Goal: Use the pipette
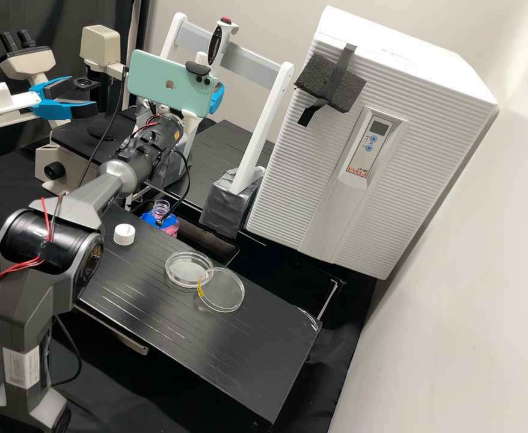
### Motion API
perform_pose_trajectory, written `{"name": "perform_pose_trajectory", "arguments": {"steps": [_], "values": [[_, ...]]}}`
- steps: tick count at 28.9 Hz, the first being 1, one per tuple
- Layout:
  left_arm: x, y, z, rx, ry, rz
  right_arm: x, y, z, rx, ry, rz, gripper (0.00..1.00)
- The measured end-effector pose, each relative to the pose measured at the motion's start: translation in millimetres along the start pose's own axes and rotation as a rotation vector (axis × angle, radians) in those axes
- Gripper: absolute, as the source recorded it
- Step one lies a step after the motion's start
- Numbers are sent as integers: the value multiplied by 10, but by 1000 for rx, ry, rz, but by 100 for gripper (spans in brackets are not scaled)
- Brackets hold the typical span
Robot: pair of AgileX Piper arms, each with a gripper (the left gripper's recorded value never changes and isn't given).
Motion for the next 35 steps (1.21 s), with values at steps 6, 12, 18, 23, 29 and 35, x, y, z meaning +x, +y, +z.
{"name": "perform_pose_trajectory", "arguments": {"steps": [6, 12, 18, 23, 29, 35], "values": [[1, -3, 5, -2, -2, -1, 28, -21, 19, 7, -6, -3, 0], [6, -15, 29, -5, -10, -4, 54, -63, 50, 7, -22, -27, 0], [9, -23, 44, -6, -14, -6, 53, -64, 50, 7, -23, -30, 0], [15, -39, 75, -10, -24, -11, 28, -93, 130, 8, -44, -39, 0], [37, -38, 111, -11, -35, -13, -9, -111, 191, 11, -41, -24, 0], [48, -39, 114, -11, -37, -12, -20, -111, 189, 20, -38, -23, 100]]}}
